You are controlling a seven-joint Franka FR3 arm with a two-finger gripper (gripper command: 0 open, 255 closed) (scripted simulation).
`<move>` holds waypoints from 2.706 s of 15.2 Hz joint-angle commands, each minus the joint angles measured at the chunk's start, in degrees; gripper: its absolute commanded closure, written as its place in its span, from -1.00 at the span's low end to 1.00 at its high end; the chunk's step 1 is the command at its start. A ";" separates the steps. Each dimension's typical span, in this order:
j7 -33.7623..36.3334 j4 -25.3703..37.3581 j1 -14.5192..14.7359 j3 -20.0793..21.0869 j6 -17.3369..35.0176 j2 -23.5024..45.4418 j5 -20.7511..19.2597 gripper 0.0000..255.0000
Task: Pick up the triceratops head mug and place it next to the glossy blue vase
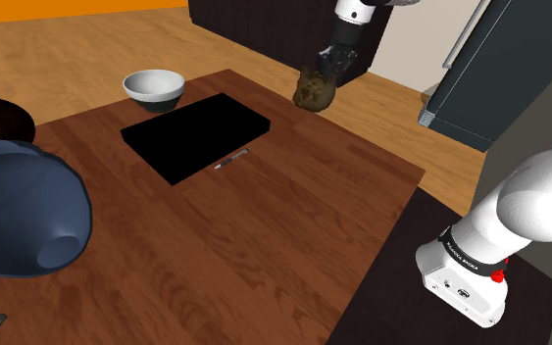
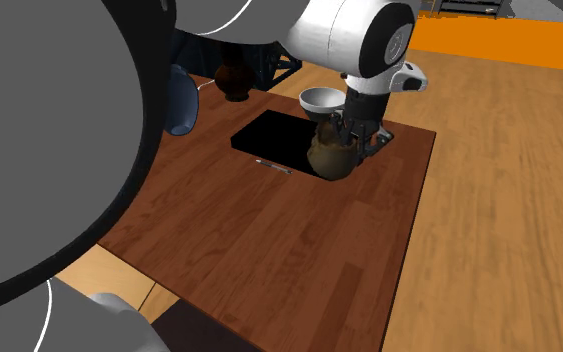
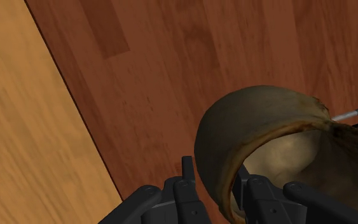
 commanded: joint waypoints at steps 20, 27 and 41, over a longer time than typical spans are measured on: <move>0.66 15.42 -0.16 -0.23 -16.21 -0.82 -0.29 1.00; 0.95 21.90 -0.18 -0.26 -21.73 0.13 -0.40 1.00; 14.49 21.22 5.41 7.67 -23.89 -3.47 0.40 1.00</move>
